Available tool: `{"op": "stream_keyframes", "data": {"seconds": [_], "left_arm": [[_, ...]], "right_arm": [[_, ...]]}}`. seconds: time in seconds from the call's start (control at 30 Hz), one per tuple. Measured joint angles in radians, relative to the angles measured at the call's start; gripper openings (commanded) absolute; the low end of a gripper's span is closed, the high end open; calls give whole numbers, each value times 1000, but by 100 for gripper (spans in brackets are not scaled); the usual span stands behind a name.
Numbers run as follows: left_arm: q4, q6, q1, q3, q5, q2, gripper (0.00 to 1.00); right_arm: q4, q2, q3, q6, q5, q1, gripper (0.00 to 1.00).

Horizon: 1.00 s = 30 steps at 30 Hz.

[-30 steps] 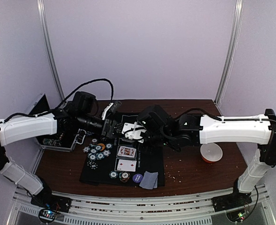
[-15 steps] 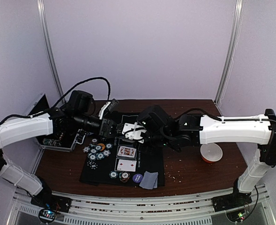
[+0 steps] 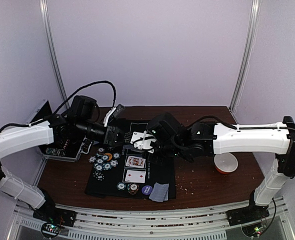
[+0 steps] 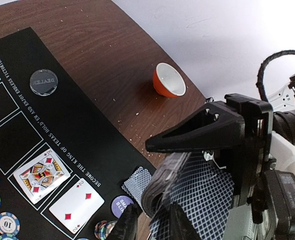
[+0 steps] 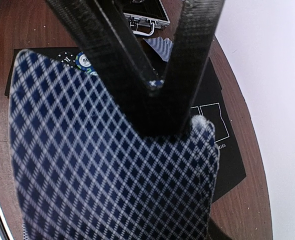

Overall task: Distribute texas hold em gaming equipment
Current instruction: Pick up the poker card from the face-down deck piles.

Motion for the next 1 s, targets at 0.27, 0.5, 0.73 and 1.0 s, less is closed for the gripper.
{"op": "stream_keyframes", "data": {"seconds": [0.27, 0.5, 0.73, 1.0], "left_arm": [[-26, 17, 0, 3, -3, -4, 8], [-32, 28, 0, 8, 0, -21, 0], [-55, 44, 0, 21, -2, -31, 0], [-74, 63, 7, 37, 7, -43, 0]], "right_arm": [[-1, 0, 0, 0, 0, 0, 45], [0, 0, 0, 0, 3, 0, 45], [6, -1, -8, 0, 4, -2, 45], [14, -3, -26, 4, 4, -14, 45]]}}
